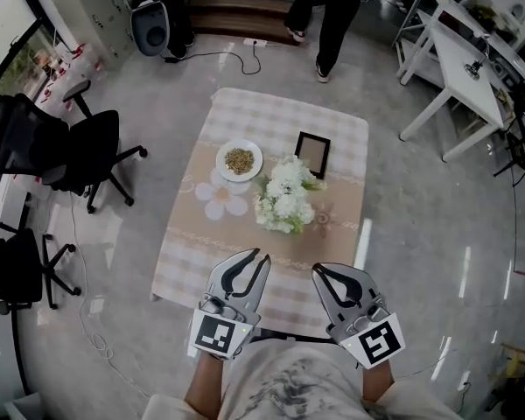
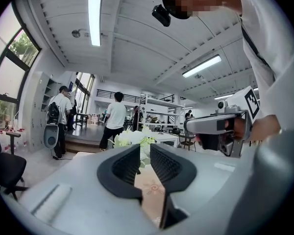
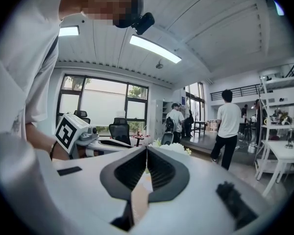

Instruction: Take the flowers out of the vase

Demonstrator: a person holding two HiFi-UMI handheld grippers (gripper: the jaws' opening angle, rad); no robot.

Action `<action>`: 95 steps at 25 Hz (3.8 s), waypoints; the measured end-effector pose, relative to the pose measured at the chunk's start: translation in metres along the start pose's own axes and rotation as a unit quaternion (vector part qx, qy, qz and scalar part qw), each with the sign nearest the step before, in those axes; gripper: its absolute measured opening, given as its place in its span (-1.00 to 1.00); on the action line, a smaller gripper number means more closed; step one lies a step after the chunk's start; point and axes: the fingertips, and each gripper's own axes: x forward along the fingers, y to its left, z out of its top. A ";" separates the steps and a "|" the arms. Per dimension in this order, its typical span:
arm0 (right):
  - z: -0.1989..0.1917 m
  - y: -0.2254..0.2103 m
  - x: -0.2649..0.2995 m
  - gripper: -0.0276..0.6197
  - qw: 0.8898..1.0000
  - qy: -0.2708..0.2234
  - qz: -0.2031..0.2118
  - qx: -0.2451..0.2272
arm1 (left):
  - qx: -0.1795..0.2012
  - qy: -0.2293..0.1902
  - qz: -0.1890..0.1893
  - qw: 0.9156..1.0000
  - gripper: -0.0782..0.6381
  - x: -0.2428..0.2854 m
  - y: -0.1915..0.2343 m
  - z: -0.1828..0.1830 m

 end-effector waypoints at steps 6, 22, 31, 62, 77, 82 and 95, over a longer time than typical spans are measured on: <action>-0.011 -0.006 0.004 -0.86 1.000 0.014 -0.004 0.001 | 0.012 0.009 -0.006 1.000 -0.50 0.011 0.003 -0.011; -0.033 -0.025 0.024 -0.86 0.999 0.032 0.021 0.013 | 0.045 0.035 -0.001 0.998 -0.10 0.040 0.020 -0.044; -0.043 -0.040 0.026 -0.86 0.999 0.044 0.010 0.021 | 0.044 0.047 -0.012 0.998 0.15 0.062 0.029 -0.060; -0.063 -0.058 0.018 -0.86 0.997 0.060 -0.016 0.042 | 0.071 0.019 -0.070 0.995 0.59 0.120 0.024 -0.065; -0.069 -0.059 0.012 -0.86 0.997 0.068 -0.019 0.044 | 0.048 -0.004 0.002 0.999 -0.06 0.121 0.052 -0.061; -0.068 -0.060 0.011 -0.86 0.997 0.065 -0.021 0.044 | 0.034 -0.011 0.023 0.999 -0.22 0.121 0.061 -0.060; -0.072 -0.058 0.010 -0.86 0.996 0.076 -0.017 0.043 | 0.014 -0.020 0.034 0.999 -0.46 0.117 0.061 -0.055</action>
